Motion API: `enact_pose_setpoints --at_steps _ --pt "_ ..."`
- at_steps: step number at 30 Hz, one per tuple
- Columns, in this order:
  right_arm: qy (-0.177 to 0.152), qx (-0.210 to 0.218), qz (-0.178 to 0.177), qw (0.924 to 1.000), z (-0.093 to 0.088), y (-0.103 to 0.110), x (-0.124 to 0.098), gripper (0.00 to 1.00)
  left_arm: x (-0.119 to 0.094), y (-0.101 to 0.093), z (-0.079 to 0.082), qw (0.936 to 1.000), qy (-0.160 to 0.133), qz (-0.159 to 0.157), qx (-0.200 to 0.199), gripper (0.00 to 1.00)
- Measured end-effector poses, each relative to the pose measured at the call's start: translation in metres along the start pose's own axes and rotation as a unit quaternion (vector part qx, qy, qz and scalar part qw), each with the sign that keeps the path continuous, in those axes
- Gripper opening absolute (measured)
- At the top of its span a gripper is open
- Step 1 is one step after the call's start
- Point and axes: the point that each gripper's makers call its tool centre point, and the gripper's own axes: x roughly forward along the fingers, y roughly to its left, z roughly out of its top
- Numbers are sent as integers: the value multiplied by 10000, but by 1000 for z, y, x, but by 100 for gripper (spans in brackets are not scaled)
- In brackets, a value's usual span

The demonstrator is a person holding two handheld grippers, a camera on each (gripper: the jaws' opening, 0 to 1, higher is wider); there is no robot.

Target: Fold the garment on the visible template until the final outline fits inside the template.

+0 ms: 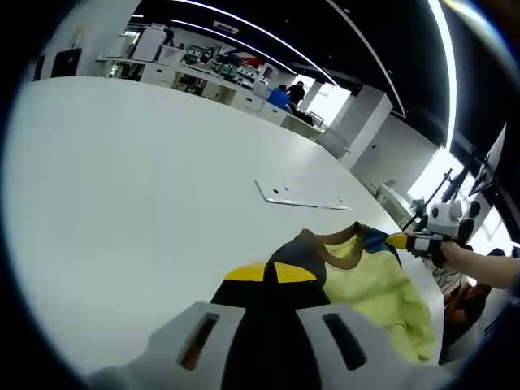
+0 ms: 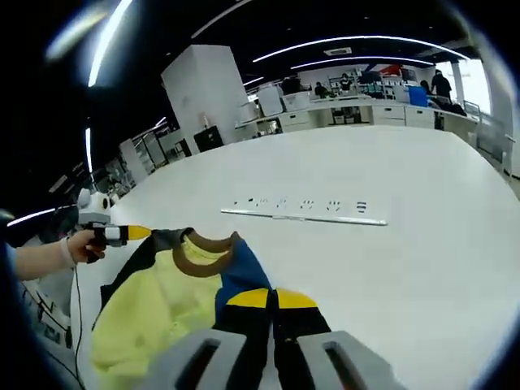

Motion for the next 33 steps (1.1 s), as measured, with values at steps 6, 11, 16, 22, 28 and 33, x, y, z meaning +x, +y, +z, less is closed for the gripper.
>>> enact_pose_setpoints --at_steps 6,11,16,22,28,33 --pt "155 -47 -31 9999 -9 -5 9 0 5 8 -7 9998 106 156 -3 0" --pt "185 33 -42 9998 -12 -9 13 0 8 13 -9 9997 83 240 60 0" --pt "236 -20 -81 9997 -14 -11 15 0 11 13 -12 9997 89 220 70 0" --pt "171 -208 -13 9996 -13 -8 16 0 9 10 -9 9997 -128 70 216 0" --pt "-13 -401 89 9992 -5 -2 13 11 5 4 -3 9991 -228 -103 333 1" --pt "-81 -564 137 9983 0 2 7 27 3 -4 1 9981 -234 -220 518 13"
